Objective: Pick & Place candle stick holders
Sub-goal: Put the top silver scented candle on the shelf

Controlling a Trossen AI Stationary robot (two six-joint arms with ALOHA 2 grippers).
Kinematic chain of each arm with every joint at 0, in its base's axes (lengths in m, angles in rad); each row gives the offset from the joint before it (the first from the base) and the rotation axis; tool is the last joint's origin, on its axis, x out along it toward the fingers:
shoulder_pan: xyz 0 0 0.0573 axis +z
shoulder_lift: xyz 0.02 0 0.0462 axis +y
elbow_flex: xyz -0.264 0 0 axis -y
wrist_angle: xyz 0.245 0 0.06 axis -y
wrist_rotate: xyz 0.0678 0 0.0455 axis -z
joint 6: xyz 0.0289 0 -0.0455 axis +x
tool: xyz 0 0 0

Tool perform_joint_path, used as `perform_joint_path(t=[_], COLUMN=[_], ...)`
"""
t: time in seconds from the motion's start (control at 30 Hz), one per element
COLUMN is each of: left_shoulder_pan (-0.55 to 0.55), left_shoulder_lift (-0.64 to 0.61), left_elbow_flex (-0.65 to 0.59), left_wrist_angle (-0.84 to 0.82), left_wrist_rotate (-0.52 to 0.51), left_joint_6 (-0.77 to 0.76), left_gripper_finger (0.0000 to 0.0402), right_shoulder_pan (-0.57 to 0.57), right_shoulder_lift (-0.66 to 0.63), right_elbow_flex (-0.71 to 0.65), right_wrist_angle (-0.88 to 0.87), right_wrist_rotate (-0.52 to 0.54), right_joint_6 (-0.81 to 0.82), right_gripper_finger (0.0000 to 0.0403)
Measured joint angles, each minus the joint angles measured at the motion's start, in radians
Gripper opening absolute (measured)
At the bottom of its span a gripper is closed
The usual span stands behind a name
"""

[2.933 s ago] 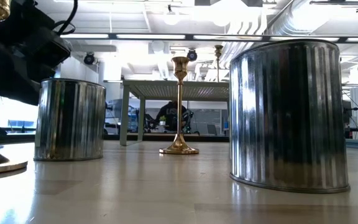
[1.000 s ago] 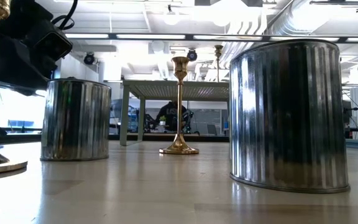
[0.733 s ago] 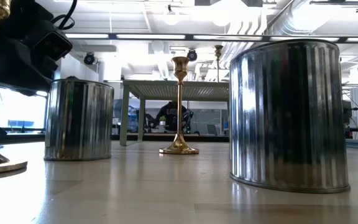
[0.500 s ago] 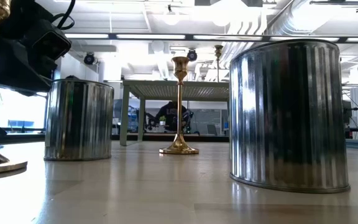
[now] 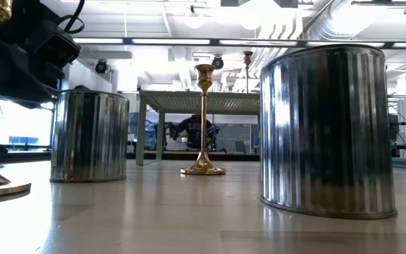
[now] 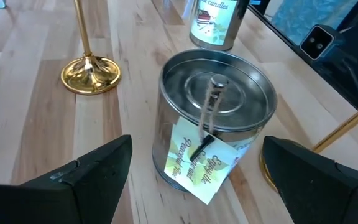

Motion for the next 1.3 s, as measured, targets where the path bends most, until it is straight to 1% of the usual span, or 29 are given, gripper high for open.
perform_joint_path(t=[0.4, 0.67, 1.3], left_shoulder_pan=[0.000, 0.000, 0.000], left_shoulder_lift=[0.000, 0.000, 0.000], left_elbow_flex=[0.000, 0.000, 0.000], left_wrist_angle=[0.029, 0.036, 0.042], left_wrist_rotate=[0.021, 0.021, 0.027], left_joint_6=[0.000, -0.037, 0.000], left_gripper_finger=[0.0354, 0.0354, 0.0354], right_shoulder_pan=[0.000, 0.000, 0.000], right_shoulder_lift=[0.000, 0.000, 0.000], right_elbow_flex=[0.000, 0.000, 0.000], right_wrist_angle=[0.000, 0.000, 0.000], right_wrist_rotate=[0.000, 0.000, -0.004], right_joint_6=[0.000, 0.000, 0.000], right_gripper_finger=[0.0224, 0.0224, 0.0224])
